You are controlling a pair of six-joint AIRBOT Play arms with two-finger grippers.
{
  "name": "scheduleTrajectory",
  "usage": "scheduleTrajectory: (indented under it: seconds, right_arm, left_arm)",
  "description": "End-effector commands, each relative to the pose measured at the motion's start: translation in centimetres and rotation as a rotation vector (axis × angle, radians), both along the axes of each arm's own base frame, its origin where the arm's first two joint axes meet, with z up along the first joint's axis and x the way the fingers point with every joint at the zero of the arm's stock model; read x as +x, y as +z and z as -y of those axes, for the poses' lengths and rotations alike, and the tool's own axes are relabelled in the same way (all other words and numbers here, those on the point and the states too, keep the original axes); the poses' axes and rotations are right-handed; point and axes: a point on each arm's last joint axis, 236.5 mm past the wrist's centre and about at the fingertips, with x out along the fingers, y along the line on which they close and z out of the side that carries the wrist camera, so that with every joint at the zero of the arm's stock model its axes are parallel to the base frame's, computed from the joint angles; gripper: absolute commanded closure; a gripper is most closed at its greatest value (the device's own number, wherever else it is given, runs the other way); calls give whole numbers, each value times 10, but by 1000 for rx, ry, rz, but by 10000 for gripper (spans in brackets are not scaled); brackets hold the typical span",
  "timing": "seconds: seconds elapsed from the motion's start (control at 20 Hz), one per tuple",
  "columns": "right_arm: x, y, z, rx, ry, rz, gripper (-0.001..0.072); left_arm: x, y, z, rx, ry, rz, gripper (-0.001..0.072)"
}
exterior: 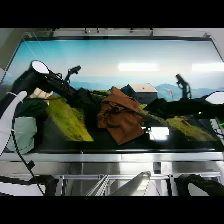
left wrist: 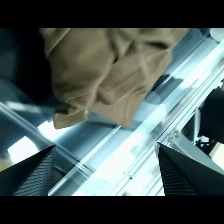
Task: Fold the shirts.
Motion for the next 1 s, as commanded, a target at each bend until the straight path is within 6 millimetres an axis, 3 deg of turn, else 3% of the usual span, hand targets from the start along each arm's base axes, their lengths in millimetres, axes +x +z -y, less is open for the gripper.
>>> scheduleTrajectory:
  seconds: [0.0,0.15,0.2,0.35,0.4,0.45,0.5,0.55,0.75,0.8,0.85,0.9,0.95]
  right_arm:
    - [-20,-60,-27,-43,59,-128,209]
    - [-24,-91,-42,-53,59,-199,216]
    - [-22,-95,-46,-36,54,-201,318]
    - [-11,-95,-56,22,26,-185,344]
    - [-8,-98,-55,24,7,-187,345]
    - [-5,-101,-55,24,-6,-188,348]
    - [-3,-103,-55,23,-12,-187,455]
    - [-1,-103,-55,24,-10,-172,528]
    - [1,-102,-57,38,-21,-173,550]
    - [-1,-101,-58,42,-15,-176,697]
    - [-1,-99,-58,46,-9,-170,688]
    - [-1,-95,-56,59,5,-164,620]
    - [0,-84,-52,88,21,-153,415]
  left_arm:
    - [-24,-48,13,34,-9,-66,7]
    - [-34,-72,28,51,-45,-109,8]
    - [-34,-76,33,51,-58,-114,8]
    - [-18,-79,53,44,-95,-79,9]
    - [-11,-77,61,35,-102,-63,71]
    - [-5,-75,68,23,-108,-50,280]
    - [-1,-73,73,13,-114,-39,545]
    - [4,-70,76,9,-118,-25,694]
    - [16,-56,80,-4,-113,18,691]
    - [16,-54,79,-6,-115,21,690]
    - [15,-53,79,-6,-118,18,690]
    - [13,-52,78,-7,-123,12,690]
    - [12,-54,76,0,-127,11,690]
